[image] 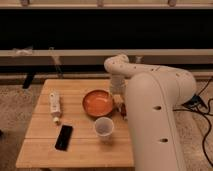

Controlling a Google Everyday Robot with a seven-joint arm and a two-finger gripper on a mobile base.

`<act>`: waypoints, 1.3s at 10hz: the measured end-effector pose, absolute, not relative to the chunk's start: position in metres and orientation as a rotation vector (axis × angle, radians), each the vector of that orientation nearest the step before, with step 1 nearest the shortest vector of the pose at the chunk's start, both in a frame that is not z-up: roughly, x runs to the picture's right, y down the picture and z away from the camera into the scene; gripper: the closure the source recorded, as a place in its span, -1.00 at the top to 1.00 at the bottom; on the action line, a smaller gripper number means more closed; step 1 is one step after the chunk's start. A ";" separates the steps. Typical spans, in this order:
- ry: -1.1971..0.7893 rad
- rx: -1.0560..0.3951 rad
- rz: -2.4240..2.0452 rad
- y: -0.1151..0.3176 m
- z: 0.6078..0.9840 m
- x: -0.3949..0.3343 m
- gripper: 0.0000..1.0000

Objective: Push the ceramic bowl across the table

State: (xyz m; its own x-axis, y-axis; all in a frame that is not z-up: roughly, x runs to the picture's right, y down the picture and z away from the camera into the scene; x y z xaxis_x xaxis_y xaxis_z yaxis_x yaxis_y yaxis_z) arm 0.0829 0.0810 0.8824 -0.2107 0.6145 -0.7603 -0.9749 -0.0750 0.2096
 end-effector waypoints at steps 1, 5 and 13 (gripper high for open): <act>0.861 -0.570 1.613 0.081 0.883 0.089 0.30; 0.911 -0.545 1.596 0.082 0.887 0.096 0.30; 0.945 -0.553 1.523 0.087 0.890 0.087 0.30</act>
State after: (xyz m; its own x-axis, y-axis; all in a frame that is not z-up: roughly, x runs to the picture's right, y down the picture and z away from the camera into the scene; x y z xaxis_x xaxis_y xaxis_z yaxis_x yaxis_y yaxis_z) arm 0.0868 0.0867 0.8900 -0.1868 0.5817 -0.7917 -0.9676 0.0303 0.2506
